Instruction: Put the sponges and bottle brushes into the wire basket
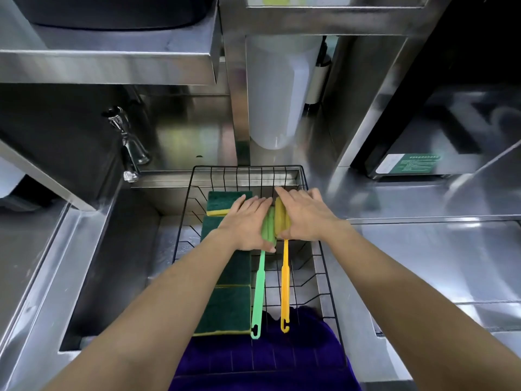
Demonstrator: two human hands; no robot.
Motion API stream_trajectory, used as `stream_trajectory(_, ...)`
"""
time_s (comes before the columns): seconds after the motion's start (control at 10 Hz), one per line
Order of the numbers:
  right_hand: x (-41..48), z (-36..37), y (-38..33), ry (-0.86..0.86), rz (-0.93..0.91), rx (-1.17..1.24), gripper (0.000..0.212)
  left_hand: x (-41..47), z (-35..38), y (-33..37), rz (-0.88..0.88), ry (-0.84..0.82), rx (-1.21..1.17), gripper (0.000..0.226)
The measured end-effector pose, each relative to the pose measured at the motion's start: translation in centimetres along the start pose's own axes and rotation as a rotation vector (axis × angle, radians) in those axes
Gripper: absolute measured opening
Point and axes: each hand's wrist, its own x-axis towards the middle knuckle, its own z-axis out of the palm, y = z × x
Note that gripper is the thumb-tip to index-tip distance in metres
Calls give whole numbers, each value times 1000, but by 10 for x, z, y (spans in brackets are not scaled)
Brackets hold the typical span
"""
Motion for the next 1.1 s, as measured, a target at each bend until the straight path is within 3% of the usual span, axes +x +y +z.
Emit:
stream_trajectory(0.3,2,6,5,-45,-58,13,83,5,0,-8,82,137,240,84)
stream_trajectory(0.6,12,11,6,-160,-53,-25,61,5,9,-3,7,150,256,80)
stream_trajectory(0.7,13,12,5,-175,-52,-37,60,4,11,-5,-2,168,252,81)
stream_trajectory(1.0,4,4,-2,-197,-51,-137,85,-13,-4,-4,-17,172,145,81)
stream_trajectory(1.1,-4,-19,-4,-123,-58,-63,77,-26,-28,5,45,358,-49,64)
